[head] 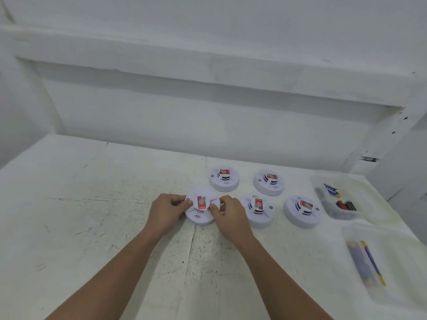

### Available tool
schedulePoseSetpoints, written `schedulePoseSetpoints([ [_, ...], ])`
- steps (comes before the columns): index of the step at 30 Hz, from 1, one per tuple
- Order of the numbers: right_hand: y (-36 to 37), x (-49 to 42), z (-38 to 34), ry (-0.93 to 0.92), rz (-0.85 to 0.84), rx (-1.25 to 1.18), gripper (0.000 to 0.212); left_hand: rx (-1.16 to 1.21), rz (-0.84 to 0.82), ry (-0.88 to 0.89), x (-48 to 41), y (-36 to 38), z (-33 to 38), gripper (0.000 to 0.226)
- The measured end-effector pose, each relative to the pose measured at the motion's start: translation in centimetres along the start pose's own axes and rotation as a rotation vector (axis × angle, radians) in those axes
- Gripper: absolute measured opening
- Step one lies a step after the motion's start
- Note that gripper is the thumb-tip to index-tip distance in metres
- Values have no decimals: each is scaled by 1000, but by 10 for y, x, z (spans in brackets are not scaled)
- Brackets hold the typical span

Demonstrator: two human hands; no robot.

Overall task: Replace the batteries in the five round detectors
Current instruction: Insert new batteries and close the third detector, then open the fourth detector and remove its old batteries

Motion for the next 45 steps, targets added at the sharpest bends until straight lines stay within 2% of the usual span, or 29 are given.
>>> schedulePoseSetpoints([
  [8,8,-19,4,108,-203,98,35,-144,0,6,-14,1,1,11],
  [12,3,-27,5,187,-344,70,27,-192,-70,8,-26,5,8,17],
  [14,-5,-34,0,220,-364,38,19,-239,-83,25,-35,8,19,24],
  [17,-29,-53,-8,243,-299,45,14,-327,-130,41,-53,23,35,38],
  [21,-55,-83,1,346,-139,14,24,-389,-172,-15,-84,51,48,55],
  [23,-55,-88,8,405,-149,0,25,-374,-206,-52,-91,68,55,48],
  [26,-46,-88,16,484,-199,-91,20,-305,-221,-106,-93,83,59,10],
  [29,-37,-87,20,549,-219,-272,10,-287,-193,-117,-97,86,60,14],
  [33,-39,-85,20,573,-193,-410,7,-238,-163,-116,-98,83,65,22],
  [39,-61,-86,12,505,-92,-631,11,54,-35,-47,-88,67,87,16],
  [43,-88,-83,13,390,22,-756,9,212,49,17,-59,58,108,33],
  [45,-103,-72,17,356,65,-781,16,227,72,43,-40,58,115,38],
])
Point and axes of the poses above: each hand's wrist, its own x-axis away from the middle knuckle, its own y-axis out of the palm, z = x × y, the point moved 9 cm from there along -x, towards the middle knuckle, and after that the axes turned 7 degrees about -y, right-handed, at the moved point
